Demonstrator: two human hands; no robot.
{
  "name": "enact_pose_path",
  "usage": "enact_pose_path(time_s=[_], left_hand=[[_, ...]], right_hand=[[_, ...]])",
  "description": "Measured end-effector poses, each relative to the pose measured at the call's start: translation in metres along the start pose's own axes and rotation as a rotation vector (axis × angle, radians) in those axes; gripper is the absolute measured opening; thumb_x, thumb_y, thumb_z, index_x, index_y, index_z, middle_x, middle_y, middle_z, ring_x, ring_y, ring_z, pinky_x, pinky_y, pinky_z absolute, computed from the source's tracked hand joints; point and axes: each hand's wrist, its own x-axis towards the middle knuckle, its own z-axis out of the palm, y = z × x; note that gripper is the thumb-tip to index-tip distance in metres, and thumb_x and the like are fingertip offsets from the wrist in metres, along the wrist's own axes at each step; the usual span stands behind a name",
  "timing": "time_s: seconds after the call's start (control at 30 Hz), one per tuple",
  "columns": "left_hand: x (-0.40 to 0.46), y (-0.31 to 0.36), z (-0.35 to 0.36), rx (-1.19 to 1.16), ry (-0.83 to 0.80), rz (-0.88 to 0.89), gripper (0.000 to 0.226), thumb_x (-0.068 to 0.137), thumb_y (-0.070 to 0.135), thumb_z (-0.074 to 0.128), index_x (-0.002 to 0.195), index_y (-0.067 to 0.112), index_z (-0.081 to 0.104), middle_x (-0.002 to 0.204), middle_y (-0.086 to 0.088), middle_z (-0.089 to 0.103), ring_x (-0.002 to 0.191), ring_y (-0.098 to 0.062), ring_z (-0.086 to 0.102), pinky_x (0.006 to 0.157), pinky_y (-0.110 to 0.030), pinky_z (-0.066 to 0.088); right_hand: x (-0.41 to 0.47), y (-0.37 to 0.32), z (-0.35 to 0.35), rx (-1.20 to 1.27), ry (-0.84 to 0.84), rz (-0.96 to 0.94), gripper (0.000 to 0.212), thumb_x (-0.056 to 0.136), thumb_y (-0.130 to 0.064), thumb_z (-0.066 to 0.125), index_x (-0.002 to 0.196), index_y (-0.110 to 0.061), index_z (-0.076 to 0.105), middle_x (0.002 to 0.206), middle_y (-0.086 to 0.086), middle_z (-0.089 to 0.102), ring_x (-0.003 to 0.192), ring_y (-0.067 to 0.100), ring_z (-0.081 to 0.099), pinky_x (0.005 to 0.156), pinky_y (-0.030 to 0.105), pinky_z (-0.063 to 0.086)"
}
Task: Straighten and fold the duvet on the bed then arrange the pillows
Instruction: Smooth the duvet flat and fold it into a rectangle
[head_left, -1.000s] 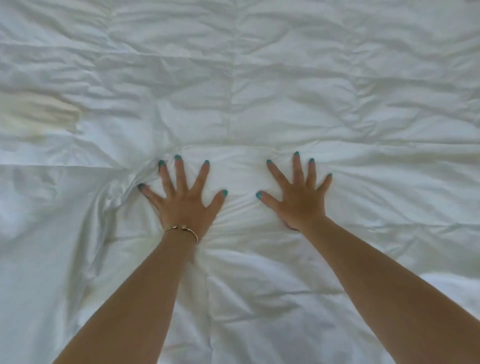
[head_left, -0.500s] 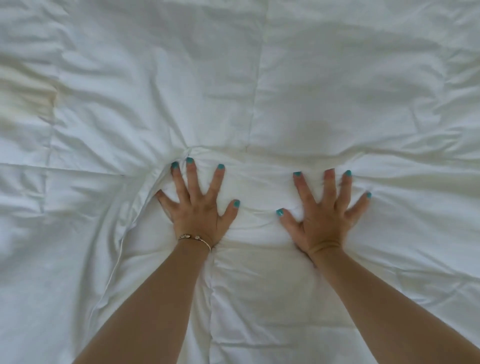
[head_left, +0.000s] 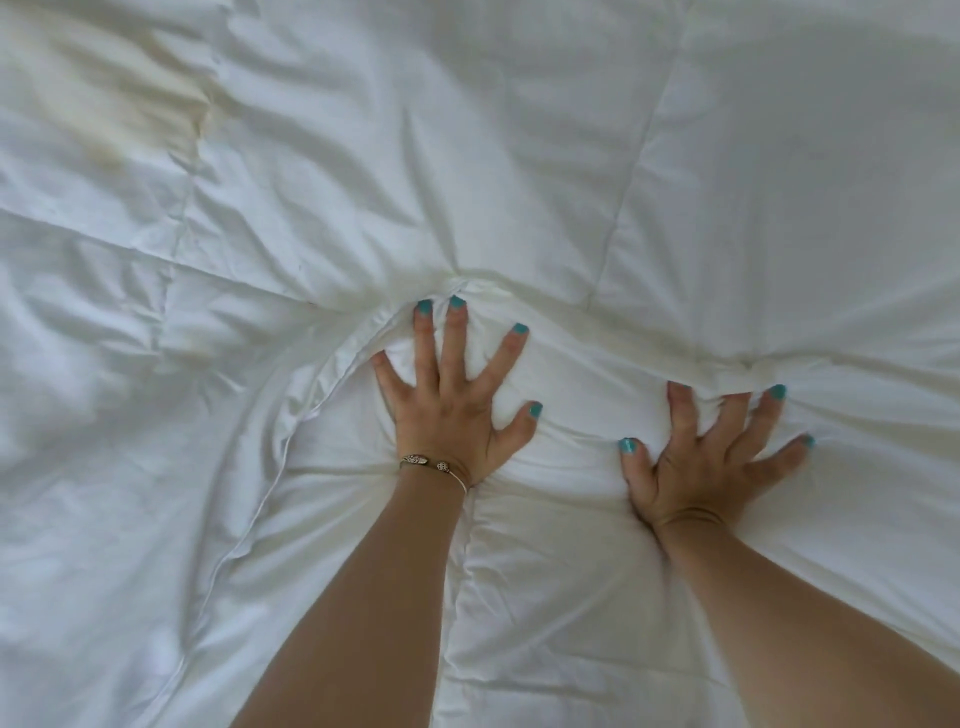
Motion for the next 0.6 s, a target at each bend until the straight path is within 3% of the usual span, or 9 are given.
enact_pose_path(time_s=[0.17,0.33,0.43,0.53,0.6], left_hand=[[-0.003,-0.004,0.003,-0.009,0.028,-0.008,0.067,0.086,0.071,0.019,0.148,0.043,0.014,0.154,-0.012,0.017,0.143,-0.04,0.016,0.099,-0.069,0.018],[-0.001,-0.003,0.008,0.019,0.005,-0.001,0.07,0.088,0.07,0.015,0.15,0.041,-0.004,0.154,-0.015,0.012,0.143,-0.04,0.012,0.103,-0.066,0.007],[0.002,0.0,0.01,0.003,-0.101,0.025,0.067,0.09,0.067,0.009,0.149,0.036,0.005,0.154,-0.016,0.009,0.142,-0.04,0.01,0.098,-0.067,0.013],[0.005,0.002,0.008,-0.05,-0.191,0.001,0.066,0.09,0.065,0.019,0.149,0.035,0.02,0.155,-0.017,0.017,0.138,-0.037,0.016,0.095,-0.062,0.027],[0.006,0.001,0.0,-0.12,-0.185,0.003,0.068,0.088,0.066,0.023,0.149,0.036,0.023,0.157,-0.016,0.018,0.137,-0.034,0.018,0.098,-0.055,0.029]], right_hand=[[-0.002,-0.001,0.005,-0.006,0.052,-0.021,0.067,0.088,-0.068,0.013,0.14,-0.029,0.028,0.14,0.019,0.024,0.141,0.046,0.013,0.105,0.073,0.005],[0.001,-0.002,-0.001,0.03,0.041,-0.019,0.071,0.084,-0.072,0.014,0.137,-0.028,0.034,0.14,0.021,0.023,0.141,0.043,0.011,0.104,0.074,0.003],[0.002,0.0,-0.005,0.018,0.02,0.007,0.072,0.078,-0.073,0.025,0.136,-0.031,0.035,0.142,0.02,0.023,0.141,0.043,0.011,0.104,0.074,0.004],[0.002,-0.002,-0.007,-0.015,-0.004,0.02,0.074,0.084,-0.075,0.014,0.144,-0.036,0.032,0.144,0.019,0.031,0.141,0.045,0.018,0.106,0.072,0.008],[-0.003,-0.008,-0.016,-0.106,0.024,0.068,0.074,0.087,-0.074,0.008,0.149,-0.037,0.024,0.149,0.02,0.031,0.141,0.047,0.021,0.107,0.072,0.012]])
